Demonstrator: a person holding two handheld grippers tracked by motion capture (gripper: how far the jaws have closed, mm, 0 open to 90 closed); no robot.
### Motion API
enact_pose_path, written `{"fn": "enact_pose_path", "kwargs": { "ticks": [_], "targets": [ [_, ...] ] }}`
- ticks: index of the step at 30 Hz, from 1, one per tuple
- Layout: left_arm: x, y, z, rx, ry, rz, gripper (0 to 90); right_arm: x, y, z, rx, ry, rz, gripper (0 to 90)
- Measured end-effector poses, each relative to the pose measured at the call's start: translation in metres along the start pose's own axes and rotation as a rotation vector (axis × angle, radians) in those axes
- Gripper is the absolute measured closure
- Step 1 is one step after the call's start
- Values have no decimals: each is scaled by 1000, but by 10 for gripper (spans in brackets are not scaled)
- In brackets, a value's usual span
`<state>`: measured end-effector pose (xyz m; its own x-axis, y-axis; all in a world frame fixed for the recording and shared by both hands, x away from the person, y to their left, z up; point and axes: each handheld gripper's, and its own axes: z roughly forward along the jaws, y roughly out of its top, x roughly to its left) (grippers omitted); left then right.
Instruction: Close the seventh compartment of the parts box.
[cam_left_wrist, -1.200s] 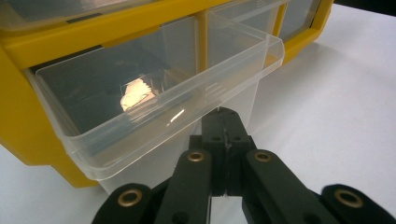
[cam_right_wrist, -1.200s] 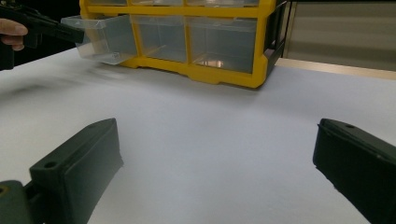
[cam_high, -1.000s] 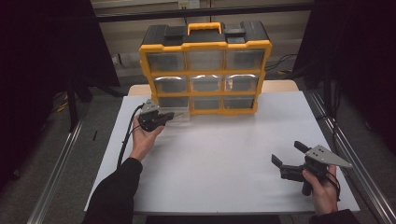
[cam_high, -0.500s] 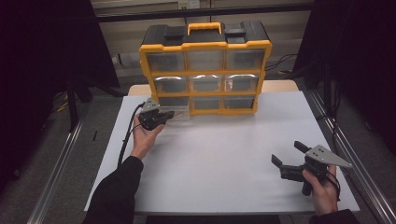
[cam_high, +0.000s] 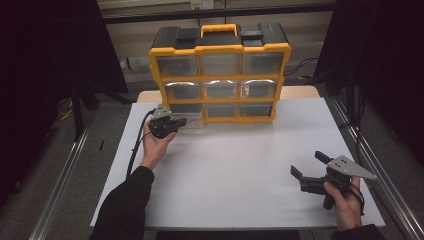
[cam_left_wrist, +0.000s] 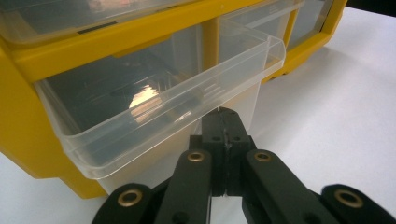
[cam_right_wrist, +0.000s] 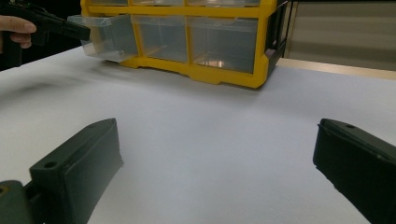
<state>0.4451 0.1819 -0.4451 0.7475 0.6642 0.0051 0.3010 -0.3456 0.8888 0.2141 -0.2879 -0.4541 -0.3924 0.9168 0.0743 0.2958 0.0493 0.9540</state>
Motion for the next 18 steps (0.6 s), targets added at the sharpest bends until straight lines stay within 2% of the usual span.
{"fn": "enact_pose_path", "kwargs": {
  "ticks": [7, 18],
  "targets": [
    [-2, 2, 0, 1, 2, 11, 900, 0, 0, 0, 1, -2, 1, 5],
    [0, 2, 3, -3, 8, 6, 900, 0, 0, 0, 1, -1, -1, 5]
  ]
}}
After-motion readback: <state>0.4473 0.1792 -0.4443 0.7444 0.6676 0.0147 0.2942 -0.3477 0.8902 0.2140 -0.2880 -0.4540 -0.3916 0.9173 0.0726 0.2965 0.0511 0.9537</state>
